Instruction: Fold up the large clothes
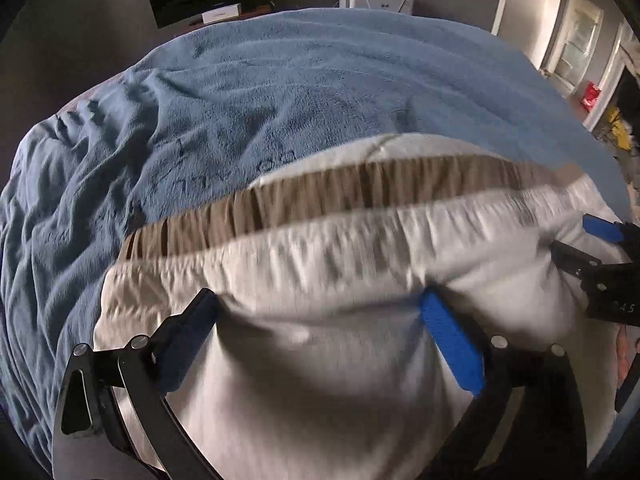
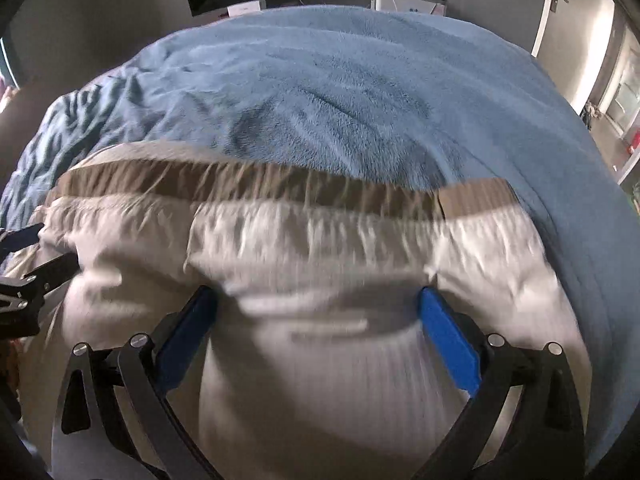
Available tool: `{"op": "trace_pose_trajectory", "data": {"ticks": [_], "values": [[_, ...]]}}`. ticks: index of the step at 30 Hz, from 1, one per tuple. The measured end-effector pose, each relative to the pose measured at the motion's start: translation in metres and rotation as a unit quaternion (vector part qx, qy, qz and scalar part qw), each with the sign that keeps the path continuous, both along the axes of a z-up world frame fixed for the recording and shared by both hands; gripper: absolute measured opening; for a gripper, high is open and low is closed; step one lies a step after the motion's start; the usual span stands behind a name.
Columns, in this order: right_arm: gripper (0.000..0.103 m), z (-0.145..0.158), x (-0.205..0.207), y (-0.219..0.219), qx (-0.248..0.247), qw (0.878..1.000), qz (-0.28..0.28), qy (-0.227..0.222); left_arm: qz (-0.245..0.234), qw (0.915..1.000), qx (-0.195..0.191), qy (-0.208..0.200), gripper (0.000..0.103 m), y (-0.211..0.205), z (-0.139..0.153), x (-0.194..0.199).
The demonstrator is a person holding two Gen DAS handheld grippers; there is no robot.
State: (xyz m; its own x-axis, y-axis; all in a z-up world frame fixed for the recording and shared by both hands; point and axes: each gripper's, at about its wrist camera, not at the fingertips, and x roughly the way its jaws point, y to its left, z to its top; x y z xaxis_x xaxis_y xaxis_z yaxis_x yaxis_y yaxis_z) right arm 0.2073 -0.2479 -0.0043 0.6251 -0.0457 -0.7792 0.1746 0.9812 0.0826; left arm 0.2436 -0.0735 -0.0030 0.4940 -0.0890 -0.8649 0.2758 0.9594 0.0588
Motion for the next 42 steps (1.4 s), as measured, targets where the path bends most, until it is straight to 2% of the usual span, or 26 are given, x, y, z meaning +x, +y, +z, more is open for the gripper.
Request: {"op": "trace_pose_trajectory", "data": {"ticks": [4,11,16,19,23,25,28,29,31,32,35,38,42], "values": [[0.097,-0.021,0.018,-0.008,0.029,0.999,0.007,0.023,-0.002,0.9998,0.009,0.019,0.098,-0.005,-0.017,0.009],[0.097,-0.036,0.016,-0.002,0.013,1.0,0.007,0.025,-0.009,0.9993,0.019,0.031,0.098,-0.006,-0.035,0.009],[0.097,-0.04,0.013,-0.001,0.01,1.0,0.007,0.023,-0.011,0.9994,0.016,0.029,0.098,-0.005,-0.039,0.006],[0.097,-0.039,0.011,-0.001,0.009,1.0,0.005,0.011,-0.009,0.9999,0.009,0.009,0.098,-0.002,-0.037,0.002],[0.097,-0.03,-0.003,-0.001,0.015,1.0,-0.001,-0.025,-0.004,0.9989,-0.017,-0.044,0.097,0.006,-0.02,-0.013],[0.097,-0.025,-0.008,-0.015,0.048,0.998,-0.008,-0.04,0.001,0.9974,-0.04,-0.06,0.097,0.015,-0.01,-0.016],[0.095,-0.017,-0.013,-0.043,0.104,0.991,-0.04,-0.072,0.04,0.9918,-0.101,-0.068,0.097,0.04,0.0,-0.008],[0.095,-0.015,-0.014,-0.049,0.111,0.99,-0.046,-0.079,0.05,0.9905,-0.106,-0.072,0.097,0.044,0.003,-0.006],[0.095,-0.013,-0.013,-0.059,0.098,0.991,-0.055,-0.076,0.063,0.9922,-0.086,-0.065,0.097,0.054,0.0,0.004],[0.09,-0.013,-0.011,-0.064,0.084,0.992,-0.065,-0.07,0.063,0.9934,-0.081,-0.053,0.098,0.055,-0.005,0.008],[0.08,-0.021,-0.01,-0.086,0.095,0.99,-0.083,-0.065,0.061,0.9927,-0.099,-0.031,0.098,0.062,-0.015,0.019],[0.079,-0.026,-0.015,-0.093,0.115,0.987,-0.082,-0.073,0.061,0.9906,-0.117,-0.035,0.098,0.068,-0.011,0.014],[0.081,-0.01,-0.042,-0.08,0.088,0.991,-0.078,-0.072,0.066,0.9858,-0.151,-0.034,0.096,0.076,0.006,-0.007]]}}
